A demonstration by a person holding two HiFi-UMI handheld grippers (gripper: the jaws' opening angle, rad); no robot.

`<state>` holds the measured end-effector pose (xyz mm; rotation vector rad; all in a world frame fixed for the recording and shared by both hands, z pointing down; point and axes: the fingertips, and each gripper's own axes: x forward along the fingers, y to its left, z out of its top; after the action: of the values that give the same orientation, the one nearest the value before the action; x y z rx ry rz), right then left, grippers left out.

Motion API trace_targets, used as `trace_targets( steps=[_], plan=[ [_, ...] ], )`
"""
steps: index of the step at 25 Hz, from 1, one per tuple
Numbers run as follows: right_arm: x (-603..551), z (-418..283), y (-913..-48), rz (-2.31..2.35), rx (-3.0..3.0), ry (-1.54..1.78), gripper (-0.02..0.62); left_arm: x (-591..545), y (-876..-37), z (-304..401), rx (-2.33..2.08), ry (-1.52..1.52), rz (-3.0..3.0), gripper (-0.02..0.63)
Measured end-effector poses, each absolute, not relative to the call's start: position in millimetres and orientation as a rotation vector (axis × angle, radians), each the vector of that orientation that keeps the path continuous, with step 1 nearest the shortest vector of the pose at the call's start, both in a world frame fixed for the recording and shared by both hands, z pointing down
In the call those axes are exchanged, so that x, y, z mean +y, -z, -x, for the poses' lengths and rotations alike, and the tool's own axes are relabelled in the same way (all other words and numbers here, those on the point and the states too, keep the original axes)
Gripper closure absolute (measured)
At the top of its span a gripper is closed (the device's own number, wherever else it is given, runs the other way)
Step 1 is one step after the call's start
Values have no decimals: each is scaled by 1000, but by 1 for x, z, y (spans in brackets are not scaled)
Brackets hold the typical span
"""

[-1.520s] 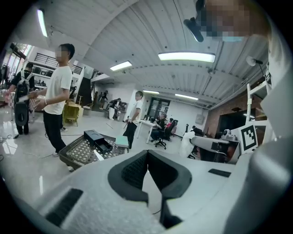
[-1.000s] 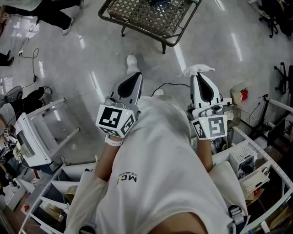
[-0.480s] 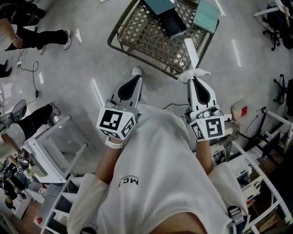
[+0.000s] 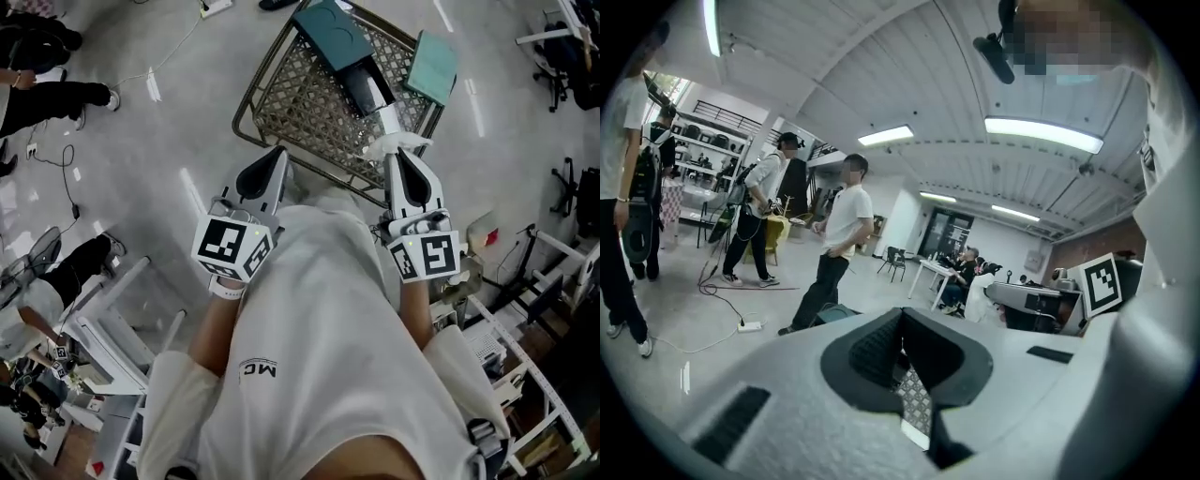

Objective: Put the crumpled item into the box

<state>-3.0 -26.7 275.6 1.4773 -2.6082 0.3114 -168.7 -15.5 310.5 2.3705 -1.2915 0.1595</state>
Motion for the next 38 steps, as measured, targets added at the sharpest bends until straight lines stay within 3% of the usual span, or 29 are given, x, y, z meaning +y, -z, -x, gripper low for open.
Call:
trace_targets(
  steps=[20,38],
  plan=[
    [-85,-38,-301,-1509,-2575,-362,575,-76,-322,115,-1197,-259,-2408,581],
    [-164,-57,-392,-1503,-2486,-449,574,-110,-378,98,-1185,-320,-2324,581]
  ],
)
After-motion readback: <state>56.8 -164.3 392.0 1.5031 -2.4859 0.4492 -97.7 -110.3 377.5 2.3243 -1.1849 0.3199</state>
